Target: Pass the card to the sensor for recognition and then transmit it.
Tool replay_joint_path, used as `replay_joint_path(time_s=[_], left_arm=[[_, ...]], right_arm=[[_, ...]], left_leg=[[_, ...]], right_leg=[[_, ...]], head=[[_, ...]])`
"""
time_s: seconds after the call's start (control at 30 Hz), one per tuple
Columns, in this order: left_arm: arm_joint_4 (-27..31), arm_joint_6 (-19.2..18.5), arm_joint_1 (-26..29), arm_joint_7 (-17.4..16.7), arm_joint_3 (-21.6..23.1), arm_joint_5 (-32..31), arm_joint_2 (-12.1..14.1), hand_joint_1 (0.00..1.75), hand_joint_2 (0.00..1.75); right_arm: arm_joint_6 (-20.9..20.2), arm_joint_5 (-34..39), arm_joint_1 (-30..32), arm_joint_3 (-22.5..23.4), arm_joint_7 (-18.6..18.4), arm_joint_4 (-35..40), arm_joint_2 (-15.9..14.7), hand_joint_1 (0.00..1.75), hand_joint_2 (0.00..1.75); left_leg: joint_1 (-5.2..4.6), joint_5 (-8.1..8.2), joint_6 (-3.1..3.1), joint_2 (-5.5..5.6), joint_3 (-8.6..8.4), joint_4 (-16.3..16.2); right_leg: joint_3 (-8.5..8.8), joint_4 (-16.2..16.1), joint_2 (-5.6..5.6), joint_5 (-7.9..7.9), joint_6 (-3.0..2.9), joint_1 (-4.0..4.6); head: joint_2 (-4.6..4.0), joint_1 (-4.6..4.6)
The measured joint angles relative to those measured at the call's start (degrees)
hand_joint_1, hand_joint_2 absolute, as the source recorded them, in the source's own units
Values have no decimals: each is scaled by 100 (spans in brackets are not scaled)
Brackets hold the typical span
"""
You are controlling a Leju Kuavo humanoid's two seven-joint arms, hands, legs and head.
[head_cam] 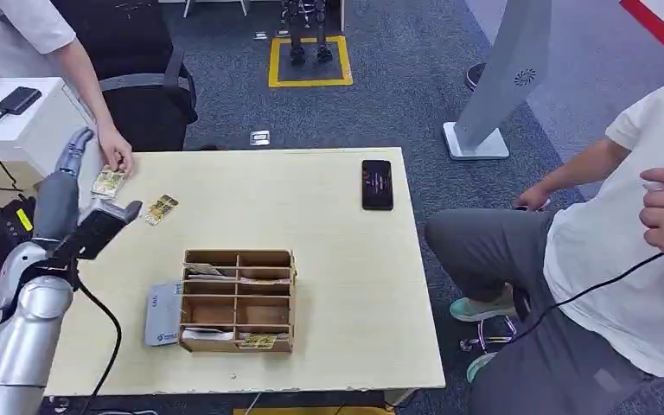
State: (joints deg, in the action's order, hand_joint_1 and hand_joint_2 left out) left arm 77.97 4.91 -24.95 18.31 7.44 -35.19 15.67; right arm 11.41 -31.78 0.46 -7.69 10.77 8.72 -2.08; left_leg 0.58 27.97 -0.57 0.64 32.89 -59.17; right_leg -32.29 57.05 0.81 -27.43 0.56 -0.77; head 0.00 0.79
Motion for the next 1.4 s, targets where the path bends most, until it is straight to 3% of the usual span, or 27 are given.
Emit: replay_joint_path(time_s=[0.1,0.27,0.4,0.7,0.93,1.4], left_arm=[[649,-349,162,217,845,-754,240,0,175],[1355,-500,215,401,1875,-782,465,0,175],[1630,-611,209,545,2246,-616,634,0,175],[2010,-758,214,702,2565,-363,1049,0,175],[2119,-325,222,309,2620,-1212,1315,0,175],[2137,-292,222,272,2640,-1272,1440,0,175]], right_arm=[[-35,2,0,37,39,0,0,0,175],[-35,0,-5,66,74,0,0,0,175],[-31,0,-7,79,57,0,0,0,175],[-39,2,-7,85,26,0,0,0,175],[-46,2,-6,88,31,0,0,0,175],[-46,2,-7,90,33,0,0,0,175]], left_leg=[[0,0,-1,0,4,0],[-3,1,-2,-1,3,0],[-1,1,-1,0,2,0],[0,0,-1,-1,3,1],[-1,1,-1,0,3,1],[-1,1,-1,0,4,1]], right_leg=[[-1,-1,0,0,0,0],[-1,-1,0,0,0,-3],[-2,0,0,0,0,-1],[-1,1,0,0,0,0],[-1,1,0,0,0,-1],[-1,1,-1,0,0,-1]], head=[[0,-4],[0,0],[0,0],[0,-2],[0,0],[0,0]])
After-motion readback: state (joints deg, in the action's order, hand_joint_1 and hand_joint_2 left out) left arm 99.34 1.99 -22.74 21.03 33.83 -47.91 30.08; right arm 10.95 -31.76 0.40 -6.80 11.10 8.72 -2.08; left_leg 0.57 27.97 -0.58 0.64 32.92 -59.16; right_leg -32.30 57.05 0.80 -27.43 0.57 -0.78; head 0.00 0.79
